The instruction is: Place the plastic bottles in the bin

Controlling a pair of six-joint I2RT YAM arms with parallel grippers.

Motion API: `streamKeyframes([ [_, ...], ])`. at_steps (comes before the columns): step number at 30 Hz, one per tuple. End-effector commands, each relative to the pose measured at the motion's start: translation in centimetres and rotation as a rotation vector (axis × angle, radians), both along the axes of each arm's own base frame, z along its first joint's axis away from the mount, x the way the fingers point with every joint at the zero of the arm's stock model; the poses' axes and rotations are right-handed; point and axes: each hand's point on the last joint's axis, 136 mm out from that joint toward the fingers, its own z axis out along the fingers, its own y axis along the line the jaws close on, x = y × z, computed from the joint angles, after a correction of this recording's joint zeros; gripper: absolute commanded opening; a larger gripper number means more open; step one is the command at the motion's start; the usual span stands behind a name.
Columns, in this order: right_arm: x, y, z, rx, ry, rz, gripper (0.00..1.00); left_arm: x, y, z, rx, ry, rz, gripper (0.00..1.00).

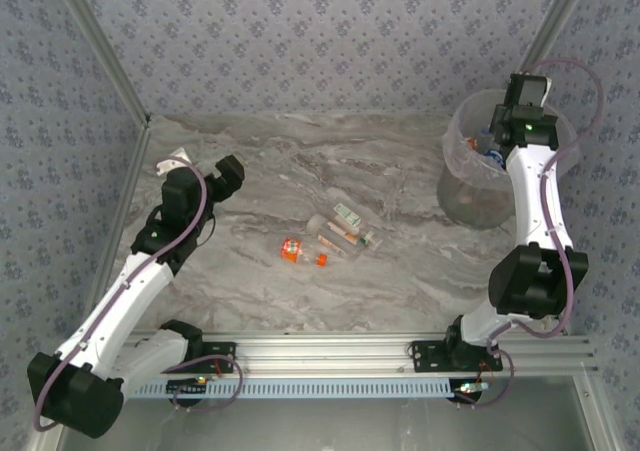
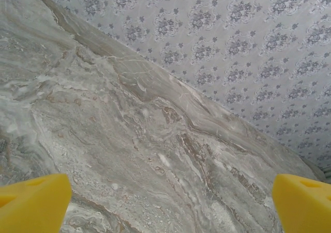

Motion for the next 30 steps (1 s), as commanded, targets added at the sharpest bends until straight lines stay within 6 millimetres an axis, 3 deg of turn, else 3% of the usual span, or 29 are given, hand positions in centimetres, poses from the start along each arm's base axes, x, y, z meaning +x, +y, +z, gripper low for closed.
streamKeyframes([
  [1,-0.9,-1.2,1.0,-0.033,0.009,-0.062,0.79,-0.3,0.4,-0.2,-0.017,0.007,0.016,1.00],
  [9,-1.9,-0.8,2.1,-0.009,-0.034,-0.079,0.92,-0.3,0.3,-0.4,-0.030,0.012,0.014,0.99],
  [18,-2.5,3.3,4.7,0.113,-0.160,0.068,1.00,-0.2,0.7,-1.2,-0.052,0.038,0.036,0.99],
  [30,-5.0,14.7,7.7,0.230,-0.375,0.473,1.00,0.2,0.1,-4.3,-0.108,0.199,0.047,0.99],
])
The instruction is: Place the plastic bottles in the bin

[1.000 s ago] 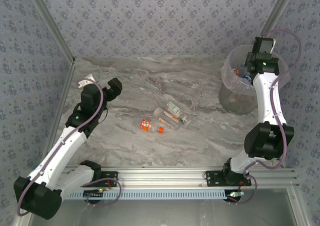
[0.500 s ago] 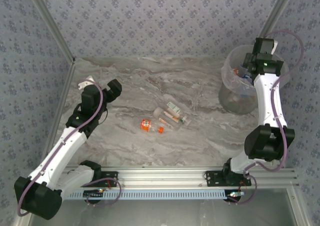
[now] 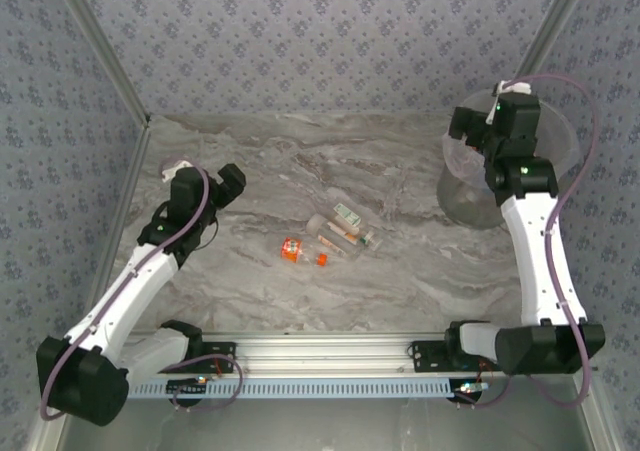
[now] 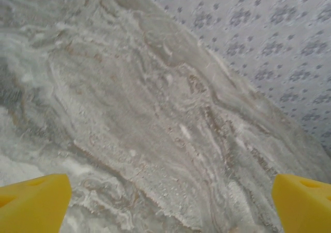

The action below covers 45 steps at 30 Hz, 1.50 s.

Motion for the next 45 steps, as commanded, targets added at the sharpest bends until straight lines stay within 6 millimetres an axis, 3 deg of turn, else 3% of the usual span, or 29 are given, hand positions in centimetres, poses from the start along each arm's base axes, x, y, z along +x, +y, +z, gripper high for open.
streamKeyframes([
  [1,-0.6,3.4,1.8,0.051,-0.108,0.140,1.00,0.0,-0.1,0.6,-0.057,0.030,0.030,0.99],
  [8,-2.8,9.3,1.0,0.068,-0.146,0.369,1.00,-1.9,0.4,-2.8,-0.213,0.256,0.211,0.99],
  [12,-3.4,10.6,0.3,0.068,-0.147,0.394,1.00,-3.1,-0.4,-5.1,-0.337,0.349,0.292,0.99],
  [14,-3.6,11.4,-1.4,0.072,-0.117,0.415,1.00,-3.7,-0.8,-6.2,-0.385,0.382,0.330,0.99],
  [21,-4.9,14.2,-2.7,0.063,-0.126,0.524,1.00,-5.4,-2.9,-8.2,-0.468,0.495,0.382,0.99],
  [26,-5.4,14.8,-3.4,0.044,-0.114,0.555,1.00,-6.8,-6.0,-10.9,-0.553,0.641,0.394,0.99],
  [32,-5.9,15.3,-4.3,0.050,-0.103,0.582,1.00,-7.1,-10.5,-13.1,-0.598,0.776,0.360,0.99],
  [36,-6.1,15.5,-4.8,0.062,-0.093,0.588,1.00,-7.4,-11.6,-14.9,-0.552,0.871,0.397,0.98],
  [45,-6.8,15.0,-5.0,0.053,-0.089,0.575,1.00,-6.2,-13.5,-17.5,-0.595,0.924,0.427,0.98],
])
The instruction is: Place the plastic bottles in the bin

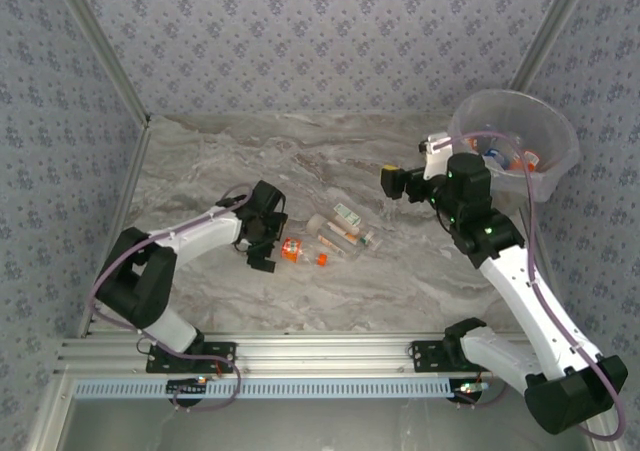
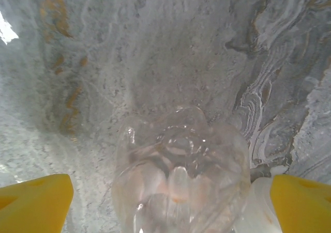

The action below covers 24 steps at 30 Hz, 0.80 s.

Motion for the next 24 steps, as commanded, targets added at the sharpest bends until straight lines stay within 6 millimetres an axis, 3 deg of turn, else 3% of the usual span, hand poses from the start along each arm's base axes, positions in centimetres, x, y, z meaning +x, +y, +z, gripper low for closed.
streamKeyframes([
  [1,-0.7,-0.2,0.8,0.000,-0.024,0.001,1.00,0.7,-1.7,0.1,-0.051,0.019,0.011,0.98],
  [3,-0.9,-0.4,0.8,-0.002,-0.024,-0.006,1.00,0.7,-1.9,-0.4,-0.046,0.032,0.009,0.95],
  [8,-1.5,-0.8,0.7,-0.008,-0.023,-0.019,1.00,0.9,-1.5,-1.3,-0.010,0.032,0.033,0.78],
  [24,-1.6,-0.9,0.8,-0.001,-0.025,-0.022,1.00,1.4,0.2,-1.9,0.062,-0.051,0.016,0.47],
])
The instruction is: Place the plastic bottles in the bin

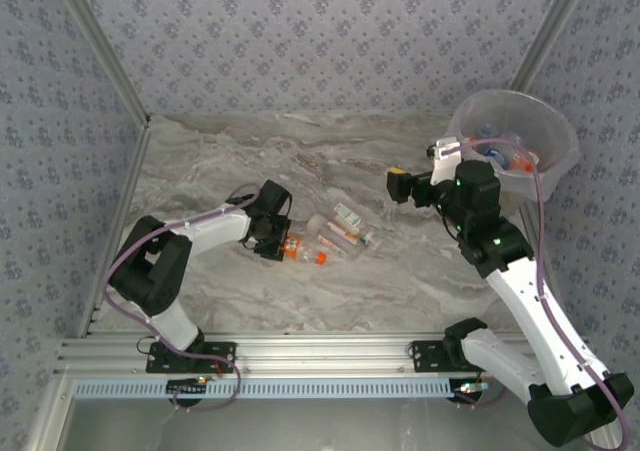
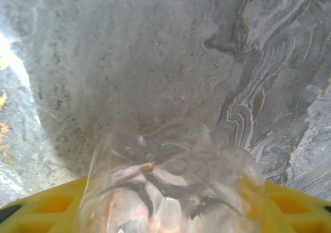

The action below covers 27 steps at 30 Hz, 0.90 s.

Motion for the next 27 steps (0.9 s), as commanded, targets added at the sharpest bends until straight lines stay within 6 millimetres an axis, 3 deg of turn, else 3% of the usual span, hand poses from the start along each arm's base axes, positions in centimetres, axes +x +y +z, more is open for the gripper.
streamKeyframes([
  [1,-0.1,0.1,0.1,0.001,-0.001,0.004,1.00,-0.2,1.4,-0.4,0.068,-0.032,-0.007,0.46],
  [7,0.2,0.8,0.1,0.025,0.009,0.024,1.00,0.4,2.3,0.5,0.099,-0.115,-0.027,0.41],
  [17,1.0,2.2,-0.6,0.056,0.058,0.057,1.00,2.6,5.1,5.7,0.284,-0.388,-0.179,0.34],
  [23,1.8,3.7,-2.6,0.162,0.146,0.060,1.00,4.7,5.0,11.4,0.386,-0.602,-0.366,0.36],
  [27,1.9,6.0,-5.3,0.301,0.268,0.095,1.00,6.0,2.4,15.6,0.374,-0.788,-0.576,0.38],
])
